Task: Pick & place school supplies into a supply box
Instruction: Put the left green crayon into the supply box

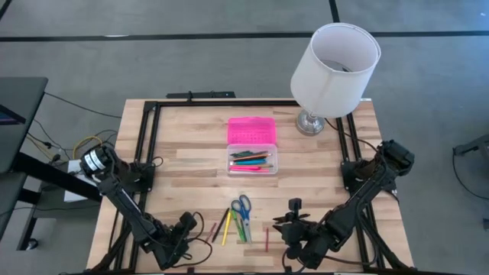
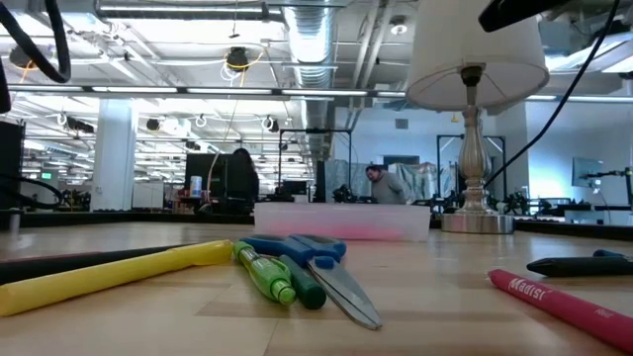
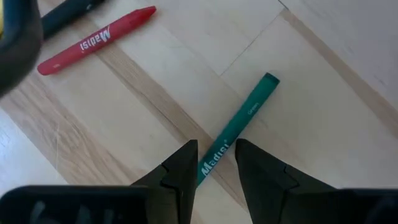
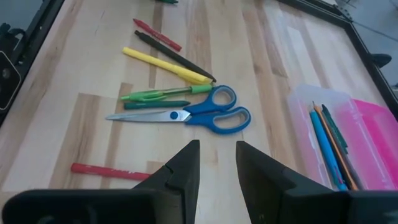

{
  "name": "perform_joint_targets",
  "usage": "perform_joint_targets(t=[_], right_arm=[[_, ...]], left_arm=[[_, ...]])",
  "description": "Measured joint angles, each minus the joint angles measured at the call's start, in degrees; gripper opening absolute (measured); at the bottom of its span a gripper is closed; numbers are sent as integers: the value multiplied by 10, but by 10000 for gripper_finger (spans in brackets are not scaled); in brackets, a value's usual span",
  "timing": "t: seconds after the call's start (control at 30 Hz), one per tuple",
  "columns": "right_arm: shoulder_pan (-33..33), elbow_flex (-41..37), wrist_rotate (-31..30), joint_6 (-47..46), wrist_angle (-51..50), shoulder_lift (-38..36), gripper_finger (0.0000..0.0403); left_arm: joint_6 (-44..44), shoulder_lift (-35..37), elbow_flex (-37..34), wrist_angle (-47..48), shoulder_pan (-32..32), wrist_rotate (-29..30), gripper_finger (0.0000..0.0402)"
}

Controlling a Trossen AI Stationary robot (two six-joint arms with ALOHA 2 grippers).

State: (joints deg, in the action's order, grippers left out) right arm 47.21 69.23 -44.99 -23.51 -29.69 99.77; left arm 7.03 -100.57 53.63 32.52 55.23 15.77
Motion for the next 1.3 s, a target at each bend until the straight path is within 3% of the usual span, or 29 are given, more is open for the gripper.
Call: perform_joint_targets(t=[0.5, 0.7, 0.97, 1.3], right_arm=[[-1, 0, 0, 0, 2, 0, 98], [-1, 0, 0, 0, 2, 0, 98], [-1, 0, 0, 0, 2, 0, 98], [-1, 0, 0, 0, 2, 0, 98]], left_arm=[[70, 0, -1, -1, -73, -115, 109], [155, -1, -1, -4, -102, -150, 109], [327, -1, -1, -8, -129, -162, 109], [361, -1, -2, -25, -131, -123, 109]])
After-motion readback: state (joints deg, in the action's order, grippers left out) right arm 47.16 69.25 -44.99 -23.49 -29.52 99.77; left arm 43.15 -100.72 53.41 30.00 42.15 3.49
